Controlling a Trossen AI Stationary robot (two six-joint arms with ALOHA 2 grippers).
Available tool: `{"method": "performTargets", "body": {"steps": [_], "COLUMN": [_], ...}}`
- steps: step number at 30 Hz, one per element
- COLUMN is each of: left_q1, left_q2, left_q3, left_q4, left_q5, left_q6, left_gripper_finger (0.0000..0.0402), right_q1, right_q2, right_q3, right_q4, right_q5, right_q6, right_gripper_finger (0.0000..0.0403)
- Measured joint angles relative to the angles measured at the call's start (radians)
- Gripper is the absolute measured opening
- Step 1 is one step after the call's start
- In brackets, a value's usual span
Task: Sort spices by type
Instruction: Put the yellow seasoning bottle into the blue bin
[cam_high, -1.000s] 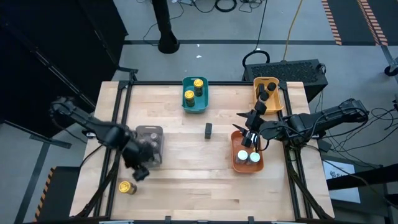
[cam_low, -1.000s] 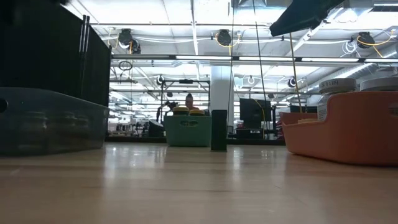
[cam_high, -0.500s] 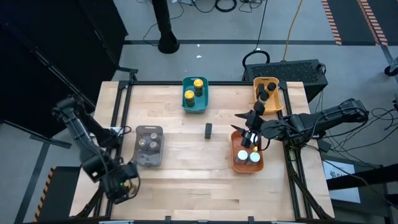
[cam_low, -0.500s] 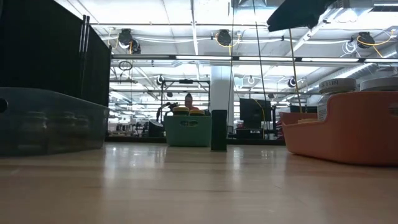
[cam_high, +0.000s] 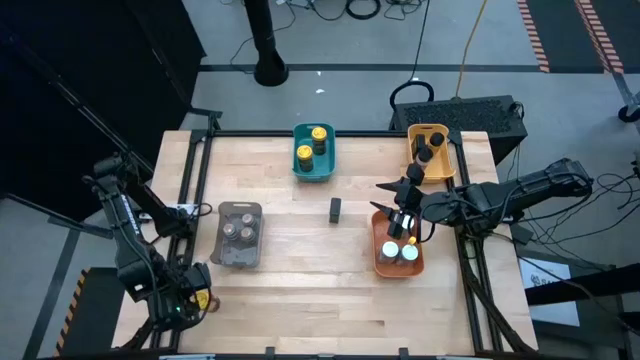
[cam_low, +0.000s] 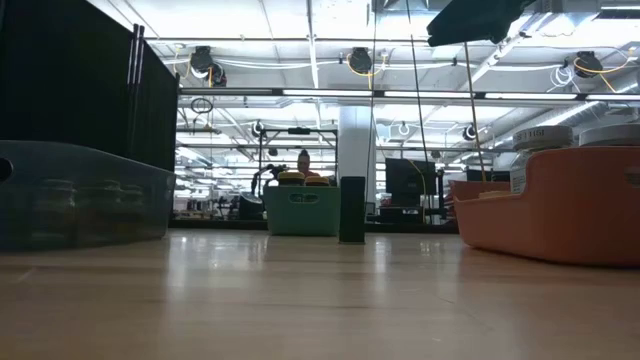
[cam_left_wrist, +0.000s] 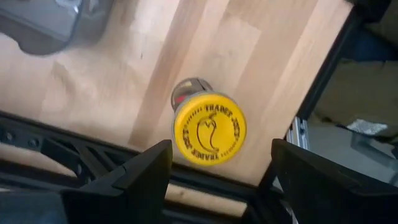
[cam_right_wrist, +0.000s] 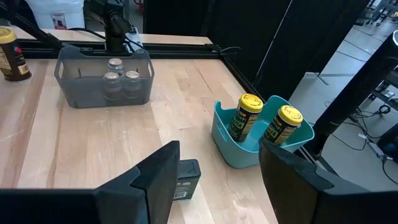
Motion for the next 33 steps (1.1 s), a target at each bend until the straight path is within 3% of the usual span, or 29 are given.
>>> {"method": "performTargets", "body": {"steps": [19,33], "left_q1": [-0.050,-0.049], "left_q2": [0.148,0.161], "left_q3": [0.000,-0.001], "left_q4": [-0.017,-0.017], "left_q5": [-0.028,-0.118], "left_q6": [0.009,0.008], "left_gripper_finger": [0.0279,0.0279], "right_q1": [0.000,0.000], "right_q2": [0.000,0.000], "right_q3": [0.000,0.000], "right_q4": [-0.002,-0.001], "right_q5": [0.000,0.000], "right_q6": [-0.001,-0.001], "right_gripper_finger": [0.0203,0.0203]}}
